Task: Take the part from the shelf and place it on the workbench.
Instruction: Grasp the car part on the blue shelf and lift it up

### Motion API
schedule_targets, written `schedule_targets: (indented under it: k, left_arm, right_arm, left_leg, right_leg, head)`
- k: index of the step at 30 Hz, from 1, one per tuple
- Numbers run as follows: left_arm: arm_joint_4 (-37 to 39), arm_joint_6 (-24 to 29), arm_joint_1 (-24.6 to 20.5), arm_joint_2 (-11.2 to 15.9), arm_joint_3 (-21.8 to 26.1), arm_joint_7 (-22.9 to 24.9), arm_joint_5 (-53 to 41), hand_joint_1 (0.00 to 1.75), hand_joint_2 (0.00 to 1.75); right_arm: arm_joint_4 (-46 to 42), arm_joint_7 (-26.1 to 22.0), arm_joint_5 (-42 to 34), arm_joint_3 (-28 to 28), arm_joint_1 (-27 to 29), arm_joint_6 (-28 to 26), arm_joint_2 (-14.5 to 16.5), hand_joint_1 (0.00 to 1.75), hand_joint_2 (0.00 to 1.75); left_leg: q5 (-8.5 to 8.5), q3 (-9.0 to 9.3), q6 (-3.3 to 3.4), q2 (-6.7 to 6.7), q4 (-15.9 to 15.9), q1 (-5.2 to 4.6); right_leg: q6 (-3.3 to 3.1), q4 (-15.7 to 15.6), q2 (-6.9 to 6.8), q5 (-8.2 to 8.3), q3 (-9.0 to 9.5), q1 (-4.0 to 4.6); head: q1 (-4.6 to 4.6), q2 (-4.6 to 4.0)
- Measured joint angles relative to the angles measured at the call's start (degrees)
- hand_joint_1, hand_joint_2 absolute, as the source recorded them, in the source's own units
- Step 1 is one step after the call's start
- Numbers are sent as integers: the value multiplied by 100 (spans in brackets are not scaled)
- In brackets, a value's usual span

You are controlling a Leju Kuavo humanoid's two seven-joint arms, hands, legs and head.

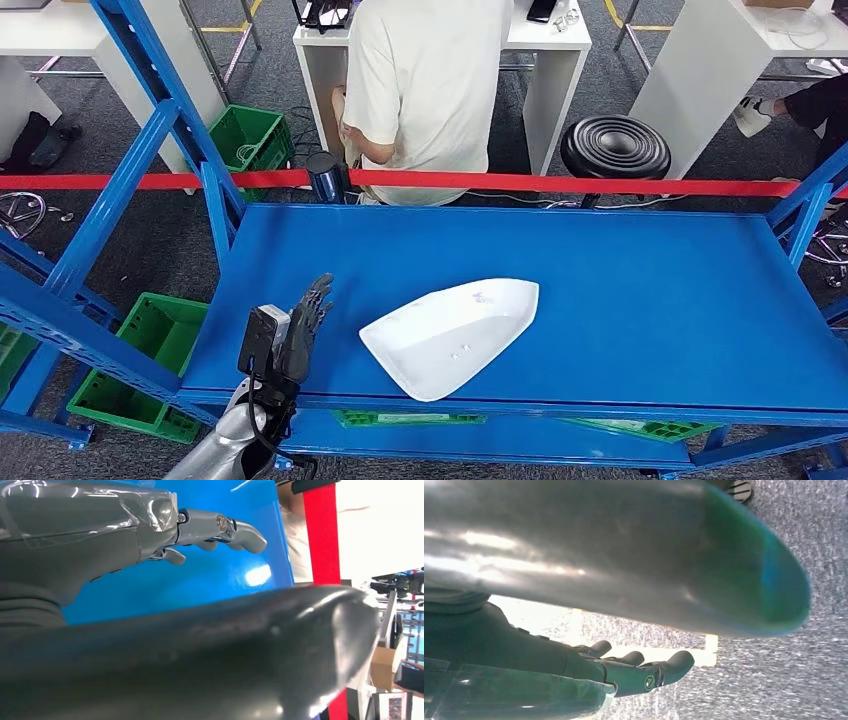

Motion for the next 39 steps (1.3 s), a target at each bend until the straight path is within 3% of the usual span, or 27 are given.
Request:
schedule_targets:
  k: [1,3,5,8,11,12,13,14,16,18,20,23,24,26,28,29,31,32,34,37,39]
  left_arm:
    - [-1,-11,1,2,-1,8,-3,0,0]
    - [-3,-45,3,9,-3,22,-16,0,87]
    - [-7,-80,6,16,-8,28,-26,0,175]
    - [-10,-99,2,33,-15,28,-36,0,175]
    - [-8,-99,2,43,-28,38,-66,0,175]
    - [-5,-100,4,44,-36,46,-84,0,175]
    - [-2,-101,4,44,-45,56,-109,0,175]
    - [1,-102,-1,44,-54,68,-131,0,175]
    - [3,-107,-32,47,-70,92,-177,0,175]
    - [7,-117,-84,50,-81,113,-215,0,175]
    - [16,-128,-118,49,-92,128,-240,0,175]
    - [32,-161,-154,36,-114,137,-279,0,175]
    - [43,-185,-173,26,-122,141,-298,0,175]
    - [84,-230,-199,4,-147,150,-330,0,175]
    - [134,-256,-202,-6,-176,157,-342,0,175]
    - [155,-264,-202,-11,-187,159,-344,0,175]
    - [183,-281,-210,-24,-198,160,-345,0,175]
    - [194,-290,-220,-30,-201,161,-350,0,175]
    - [216,-311,-244,-36,-211,167,-364,0,175]
    - [248,-409,-269,-37,-237,182,-344,0,175]
    - [262,-520,-291,-37,-251,195,-269,0,175]
  right_arm:
    - [3,-4,1,1,-9,1,5,0,0]
    - [16,-12,2,3,-24,2,17,0,0]
    - [33,-16,1,8,-29,7,33,0,0]
    - [48,-22,2,15,-32,41,57,0,0]
    - [73,-26,3,17,-34,62,78,0,0]
    - [86,-26,4,18,-35,69,88,0,0]
    - [103,-26,4,19,-38,76,99,0,0]
    - [120,-26,4,20,-44,83,112,0,0]
    - [147,-27,6,22,-63,94,142,0,0]
    - [176,-31,8,23,-87,102,183,0,0]
    - [214,-34,9,24,-102,105,215,0,0]
    - [247,-36,10,27,-112,111,238,0,0]
    - [260,-37,10,28,-116,124,239,0,0]
    - [298,-39,10,30,-121,161,238,0,0]
    - [330,-39,10,31,-122,185,238,0,0]
    - [344,-39,10,33,-122,189,239,0,0]
    - [366,-39,11,36,-127,191,239,0,0]
    - [375,-39,13,37,-130,195,247,0,0]
    - [390,-40,15,37,-135,204,256,0,0]
    - [416,-40,16,39,-133,208,276,0,0]
    - [434,-40,17,39,-136,211,292,0,0]
  left_leg:
    - [-31,-10,-35,-5,48,-8]
    - [-98,-39,-102,-8,153,-29]
    - [-127,-55,-138,-5,199,-29]
    - [-308,-174,-221,-3,448,16]
    - [-824,-647,-323,0,1494,68]
    - [-907,-782,-335,1,1778,79]
    - [-885,-828,-332,2,1865,86]
    - [-760,-762,-311,2,1720,86]
    - [-393,-387,-208,-4,956,63]
    - [-214,-91,-106,6,359,22]
    - [-218,-43,-63,21,233,-14]
    - [-113,75,4,43,36,10]
    - [-77,116,21,52,-26,22]
    - [-58,117,38,57,-46,8]
    - [-61,110,34,56,-40,0]
    - [-67,109,26,55,-31,2]
    - [-101,96,-23,50,35,10]
    - [-135,72,-65,46,95,1]
    - [-194,16,-135,37,210,-22]
    - [-241,-24,-186,32,289,1]
    - [-445,-146,-255,28,581,30]
  right_leg:
    - [36,-401,-15,158,191,-5]
    - [0,-853,-28,324,427,-4]
    - [-88,-873,-20,343,445,11]
    - [-168,-885,-16,359,461,-32]
    - [-212,-883,-15,358,460,-32]
    - [-212,-882,-15,357,458,-26]
    - [-212,-882,-12,357,460,-20]
    - [-212,-883,-6,356,465,-12]
    - [-210,-887,11,356,480,-1]
    - [-198,-892,19,360,473,22]
    - [-166,-917,13,376,464,28]
    - [-127,-798,-1,307,397,32]
    - [-144,-574,-5,199,287,33]
    - [-186,156,-7,-97,-75,27]
    - [-141,626,-9,-217,-321,18]
    - [-85,540,-11,-147,-285,7]
    - [38,-191,-29,141,72,-33]
    - [57,-533,-36,256,251,-42]
    - [-3,-832,-37,339,408,-42]
    - [-112,-800,-21,348,393,-40]
    - [-156,-805,-17,357,399,-62]
  head:
    - [1,0]
    - [-4,0]
    - [-8,0]
    - [-11,0]
    - [-15,0]
    - [-16,0]
    - [-16,0]
    - [-17,0]
    - [-16,0]
    - [-9,0]
    - [-7,0]
    - [-2,0]
    - [2,0]
    - [3,0]
    - [2,0]
    - [2,0]
    - [3,0]
    - [7,0]
    - [-4,0]
    - [-16,0]
    - [-22,0]
